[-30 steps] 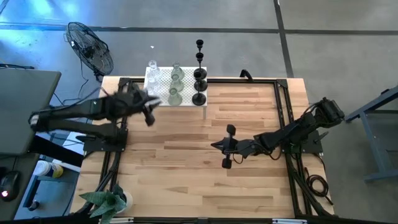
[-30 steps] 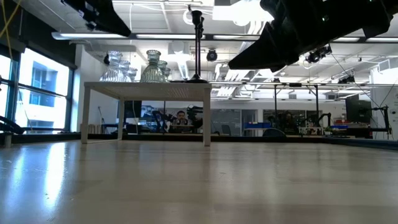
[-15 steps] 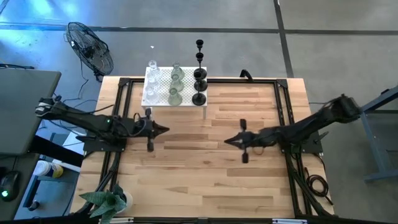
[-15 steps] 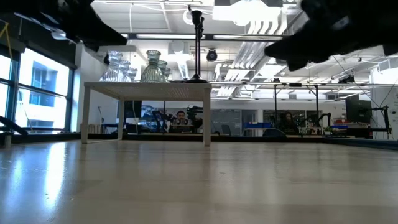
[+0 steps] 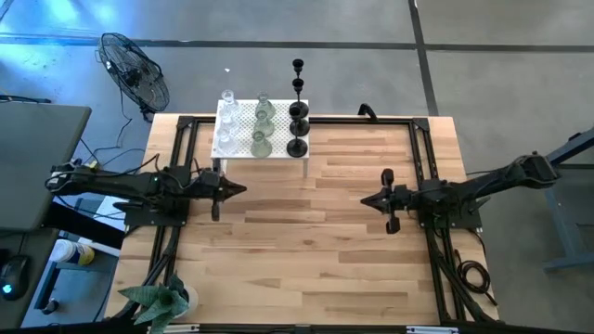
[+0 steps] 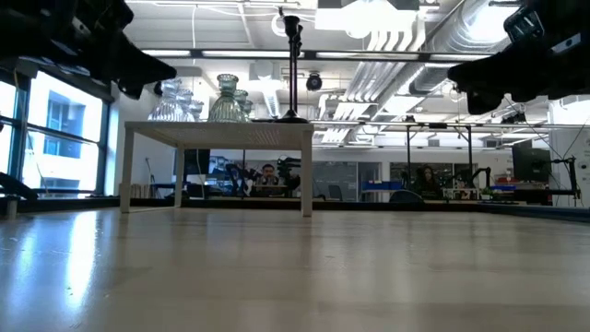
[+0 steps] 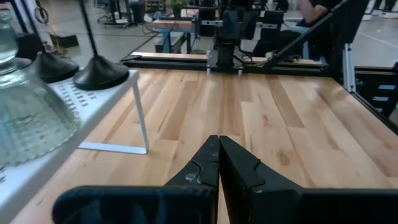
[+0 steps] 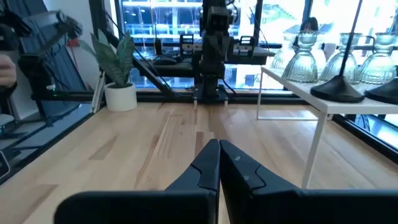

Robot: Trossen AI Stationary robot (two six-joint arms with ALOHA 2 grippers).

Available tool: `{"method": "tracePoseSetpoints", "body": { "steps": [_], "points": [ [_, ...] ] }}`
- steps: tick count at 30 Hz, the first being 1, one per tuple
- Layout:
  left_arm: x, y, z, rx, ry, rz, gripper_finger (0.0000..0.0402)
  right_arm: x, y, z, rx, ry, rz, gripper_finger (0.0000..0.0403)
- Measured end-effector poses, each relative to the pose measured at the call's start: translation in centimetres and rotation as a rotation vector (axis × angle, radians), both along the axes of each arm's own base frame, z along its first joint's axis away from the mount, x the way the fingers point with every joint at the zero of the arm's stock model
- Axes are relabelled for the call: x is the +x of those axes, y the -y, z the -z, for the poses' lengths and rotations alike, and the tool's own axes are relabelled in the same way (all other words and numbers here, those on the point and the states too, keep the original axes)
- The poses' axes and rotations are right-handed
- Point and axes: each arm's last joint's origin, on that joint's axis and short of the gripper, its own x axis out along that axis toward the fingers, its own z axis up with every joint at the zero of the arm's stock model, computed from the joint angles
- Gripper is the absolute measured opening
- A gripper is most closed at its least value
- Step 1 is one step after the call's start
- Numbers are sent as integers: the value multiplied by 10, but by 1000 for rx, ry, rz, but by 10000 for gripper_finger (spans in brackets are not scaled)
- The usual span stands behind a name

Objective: Pick & Place candle stick holders
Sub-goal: Return to Home Position

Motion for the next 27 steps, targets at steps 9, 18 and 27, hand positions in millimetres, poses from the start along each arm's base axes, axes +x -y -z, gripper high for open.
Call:
{"method": "tracePoseSetpoints", "body": {
  "steps": [9, 18, 27],
  "points": [
    [-24, -4, 11, 38, 9, -95, 1, -11, 2, -6, -57, 31, -1, 0],
    [-52, -5, 12, 34, 69, -100, 1, -24, 14, -10, -72, 74, 50, 0],
    [-47, -16, 26, 29, 59, -143, 1, -39, 27, -14, -70, 142, 96, 0]
  ]
}}
